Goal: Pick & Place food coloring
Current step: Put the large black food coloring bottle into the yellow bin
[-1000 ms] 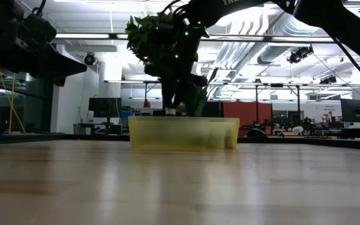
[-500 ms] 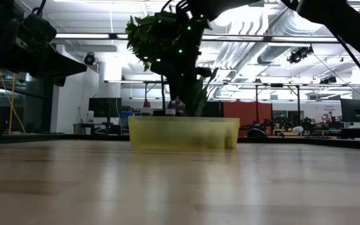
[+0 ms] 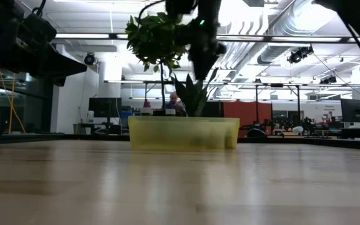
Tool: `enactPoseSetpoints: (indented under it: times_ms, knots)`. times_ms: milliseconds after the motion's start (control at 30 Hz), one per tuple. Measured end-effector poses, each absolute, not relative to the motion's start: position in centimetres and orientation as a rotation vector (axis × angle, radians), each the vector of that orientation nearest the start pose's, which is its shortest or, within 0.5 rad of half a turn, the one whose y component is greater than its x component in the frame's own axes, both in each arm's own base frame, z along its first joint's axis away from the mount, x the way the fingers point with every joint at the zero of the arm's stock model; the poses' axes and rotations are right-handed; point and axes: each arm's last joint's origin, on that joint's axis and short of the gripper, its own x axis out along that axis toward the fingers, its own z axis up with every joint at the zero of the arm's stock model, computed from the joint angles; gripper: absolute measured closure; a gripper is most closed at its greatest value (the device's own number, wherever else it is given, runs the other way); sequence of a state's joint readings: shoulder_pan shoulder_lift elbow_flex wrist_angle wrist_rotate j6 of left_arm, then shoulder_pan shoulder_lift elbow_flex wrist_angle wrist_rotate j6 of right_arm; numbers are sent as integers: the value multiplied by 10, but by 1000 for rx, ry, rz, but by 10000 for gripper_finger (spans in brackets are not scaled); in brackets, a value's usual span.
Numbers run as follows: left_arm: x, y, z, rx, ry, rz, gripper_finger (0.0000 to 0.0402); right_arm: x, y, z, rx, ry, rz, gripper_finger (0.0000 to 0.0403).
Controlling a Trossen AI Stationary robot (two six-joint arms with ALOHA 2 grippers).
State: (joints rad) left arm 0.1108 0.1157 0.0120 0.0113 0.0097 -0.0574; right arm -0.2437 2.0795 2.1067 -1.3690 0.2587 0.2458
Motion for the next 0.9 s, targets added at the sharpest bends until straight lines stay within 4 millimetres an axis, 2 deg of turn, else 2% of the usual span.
enactPoseSetpoints:
  times_ms: [233, 400, 500, 733, 900]
  knots:
    - [103, 11, 159, -63, 89, 104, 401, 355, -63, 351, 100, 1354, -402, 262]
    - [103, 11, 159, -63, 89, 104, 401, 313, -35, 360, 102, 1343, -310, 262]
    - [103, 11, 159, -63, 89, 104, 401, 284, -20, 353, 118, 1337, -278, 262]
    - [103, 11, 159, -63, 89, 104, 401, 210, 12, 322, 151, 1362, -155, 262]
    - [103, 11, 159, -63, 89, 104, 401, 167, 37, 304, 212, 1391, -18, 263]
